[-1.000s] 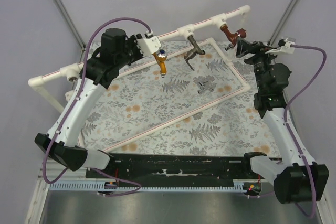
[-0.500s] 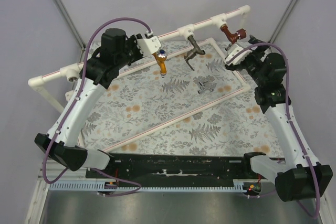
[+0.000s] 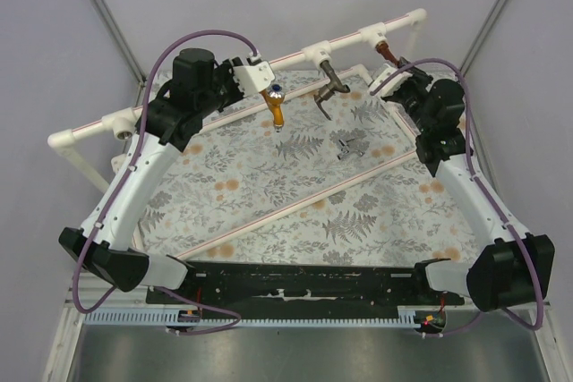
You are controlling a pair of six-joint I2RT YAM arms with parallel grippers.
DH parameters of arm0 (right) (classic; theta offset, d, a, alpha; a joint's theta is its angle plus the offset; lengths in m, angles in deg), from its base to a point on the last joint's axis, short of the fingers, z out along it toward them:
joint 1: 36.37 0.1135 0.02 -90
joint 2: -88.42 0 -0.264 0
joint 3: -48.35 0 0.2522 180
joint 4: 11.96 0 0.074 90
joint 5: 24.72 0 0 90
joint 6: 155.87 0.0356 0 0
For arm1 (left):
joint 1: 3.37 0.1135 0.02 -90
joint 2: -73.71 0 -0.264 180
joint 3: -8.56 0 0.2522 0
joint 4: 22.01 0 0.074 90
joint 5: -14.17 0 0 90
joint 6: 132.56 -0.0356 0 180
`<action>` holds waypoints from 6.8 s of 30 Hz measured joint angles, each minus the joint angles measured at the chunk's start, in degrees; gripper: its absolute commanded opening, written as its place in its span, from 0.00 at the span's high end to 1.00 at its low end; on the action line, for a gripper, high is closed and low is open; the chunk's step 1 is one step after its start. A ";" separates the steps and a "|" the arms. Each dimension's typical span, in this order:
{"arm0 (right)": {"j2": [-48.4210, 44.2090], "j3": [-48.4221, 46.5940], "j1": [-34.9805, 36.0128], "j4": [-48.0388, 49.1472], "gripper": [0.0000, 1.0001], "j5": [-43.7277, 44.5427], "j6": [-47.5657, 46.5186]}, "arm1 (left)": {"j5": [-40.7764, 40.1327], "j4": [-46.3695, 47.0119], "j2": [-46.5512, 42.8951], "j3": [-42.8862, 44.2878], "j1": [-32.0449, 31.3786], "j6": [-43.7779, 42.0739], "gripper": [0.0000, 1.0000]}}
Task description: Install the water faucets
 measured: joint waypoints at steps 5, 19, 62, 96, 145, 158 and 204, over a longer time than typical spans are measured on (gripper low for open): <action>0.35 0.00 0.15 3.41 0.83 3.78 22.45 | -0.02 0.20 -0.04 -0.07 0.02 0.00 0.98; 2.82 5.33 -3.15 14.82 0.60 9.29 133.87 | -0.17 0.79 -0.02 -0.11 0.04 0.00 0.98; -4.72 -2.60 3.67 -14.64 0.28 7.26 -14.32 | 1.51 -0.31 -0.50 -0.13 -0.28 0.04 0.98; -2.10 7.91 -4.52 14.40 0.19 19.37 126.05 | 1.60 -0.52 -0.85 -0.33 -0.31 0.17 0.98; -3.28 0.98 -0.66 0.09 0.89 9.38 71.08 | 1.79 -0.42 -0.96 -0.35 -0.31 0.20 0.98; 2.27 8.92 -0.74 20.92 0.39 16.55 144.71 | 0.15 0.39 -0.94 -0.59 0.24 0.24 0.98; -7.04 -2.93 6.64 -18.58 0.28 10.71 -24.37 | 2.60 -0.90 -1.46 -0.59 -0.50 0.39 0.98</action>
